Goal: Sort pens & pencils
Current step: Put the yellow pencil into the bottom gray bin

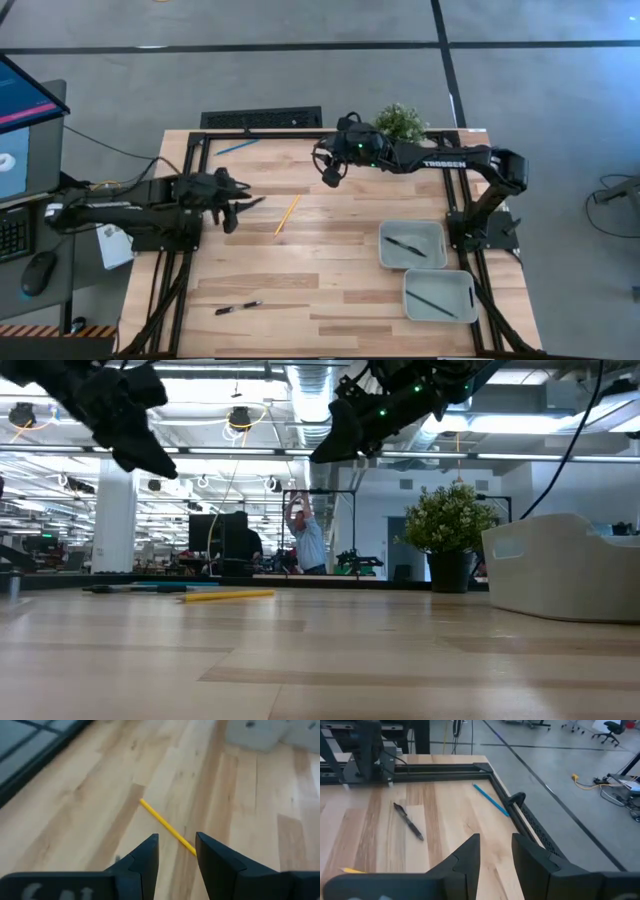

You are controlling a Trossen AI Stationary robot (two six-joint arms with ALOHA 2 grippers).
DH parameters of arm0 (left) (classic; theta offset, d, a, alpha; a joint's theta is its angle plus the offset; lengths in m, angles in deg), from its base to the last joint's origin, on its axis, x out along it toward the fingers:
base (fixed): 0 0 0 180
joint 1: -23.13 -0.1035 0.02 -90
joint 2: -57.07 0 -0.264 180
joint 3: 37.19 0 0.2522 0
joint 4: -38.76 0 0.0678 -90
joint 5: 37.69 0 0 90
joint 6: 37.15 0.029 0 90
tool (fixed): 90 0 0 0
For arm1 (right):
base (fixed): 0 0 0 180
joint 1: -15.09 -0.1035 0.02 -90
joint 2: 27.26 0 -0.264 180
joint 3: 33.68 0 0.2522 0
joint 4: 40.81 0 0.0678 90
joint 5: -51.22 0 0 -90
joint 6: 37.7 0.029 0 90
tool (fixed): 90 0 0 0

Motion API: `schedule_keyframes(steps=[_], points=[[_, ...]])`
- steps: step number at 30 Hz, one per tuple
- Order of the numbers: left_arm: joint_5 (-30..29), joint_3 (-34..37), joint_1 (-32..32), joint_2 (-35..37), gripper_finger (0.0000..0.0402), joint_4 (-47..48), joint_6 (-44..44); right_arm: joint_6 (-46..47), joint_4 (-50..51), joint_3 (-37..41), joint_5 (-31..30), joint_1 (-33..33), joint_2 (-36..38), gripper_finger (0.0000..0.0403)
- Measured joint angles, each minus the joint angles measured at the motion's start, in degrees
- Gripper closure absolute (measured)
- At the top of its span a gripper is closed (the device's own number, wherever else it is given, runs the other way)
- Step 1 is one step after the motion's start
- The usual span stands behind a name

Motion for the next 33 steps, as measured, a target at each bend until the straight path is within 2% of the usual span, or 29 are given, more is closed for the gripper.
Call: schedule_keyframes(steps=[8, 17, 26, 33], points=[[1.51, -12.41, -0.50, -17.94, 0.0283, 13.09, -5.97, 2.03, -0.24, 0.00, 0.00, -0.52, 0.00, 0.0268], [9.24, -22.25, -3.76, -33.73, 0.0283, 14.62, -9.96, 2.07, -0.24, 0.01, 0.01, -0.89, 0.04, 0.0269], [19.19, -24.61, -3.89, -42.28, 0.0283, 15.09, -12.59, 5.01, -0.27, 0.02, 0.00, -0.87, 0.07, 0.0268], [20.06, -24.61, -4.09, -45.57, 0.0283, 15.02, -15.14, 5.00, -0.27, 0.02, 0.00, -0.87, 0.07, 0.0270]])
